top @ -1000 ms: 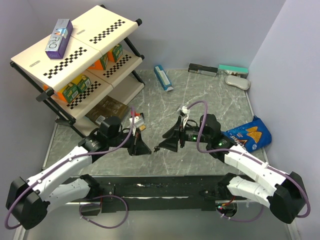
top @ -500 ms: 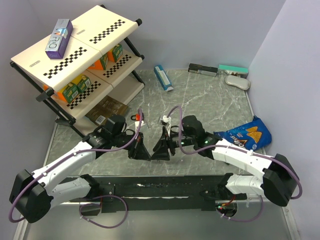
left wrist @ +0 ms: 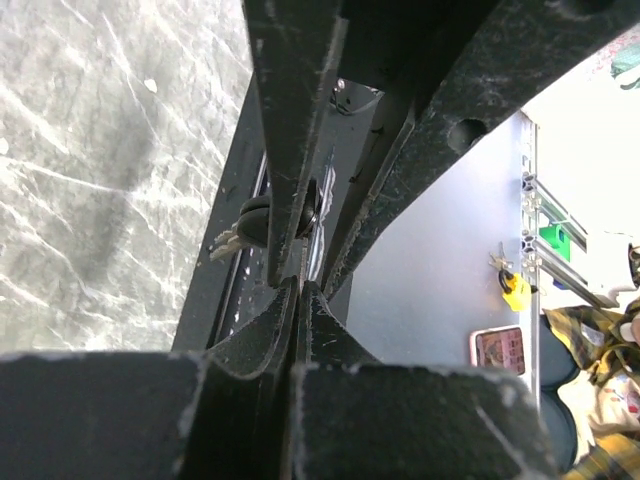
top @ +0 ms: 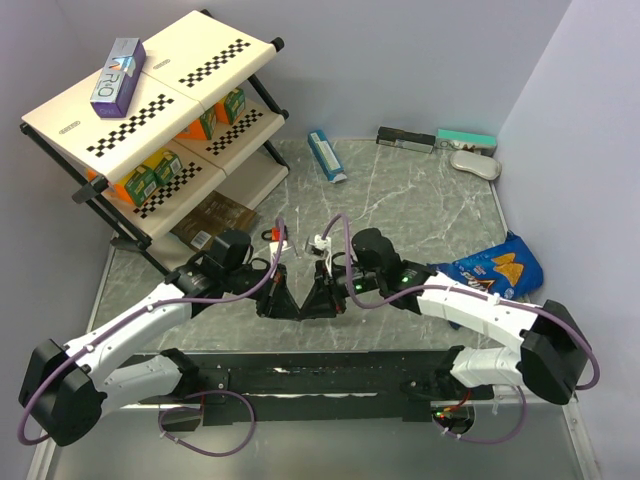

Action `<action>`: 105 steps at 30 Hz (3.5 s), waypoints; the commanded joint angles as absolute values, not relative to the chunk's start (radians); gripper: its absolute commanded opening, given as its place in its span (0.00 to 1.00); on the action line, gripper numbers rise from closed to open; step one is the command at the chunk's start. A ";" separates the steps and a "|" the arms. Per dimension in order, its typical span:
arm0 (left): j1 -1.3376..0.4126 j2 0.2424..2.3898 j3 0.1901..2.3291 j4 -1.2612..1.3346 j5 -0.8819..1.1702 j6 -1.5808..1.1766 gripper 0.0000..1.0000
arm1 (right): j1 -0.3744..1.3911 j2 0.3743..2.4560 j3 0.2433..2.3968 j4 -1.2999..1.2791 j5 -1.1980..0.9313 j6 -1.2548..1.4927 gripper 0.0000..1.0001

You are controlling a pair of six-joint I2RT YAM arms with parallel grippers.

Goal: Unlock with the key

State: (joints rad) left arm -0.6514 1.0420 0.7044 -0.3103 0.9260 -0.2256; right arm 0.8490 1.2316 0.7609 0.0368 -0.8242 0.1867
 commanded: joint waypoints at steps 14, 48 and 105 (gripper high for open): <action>-0.652 0.977 0.686 -0.241 0.940 -0.255 0.01 | 0.741 1.085 0.738 -0.065 -0.701 0.164 0.32; -0.650 1.009 0.716 -0.255 0.974 -0.267 0.01 | 0.752 1.081 0.696 0.106 -0.927 0.236 0.54; -0.404 1.578 0.916 0.038 0.078 -0.727 0.99 | 0.354 0.620 0.457 0.068 -0.422 0.246 0.00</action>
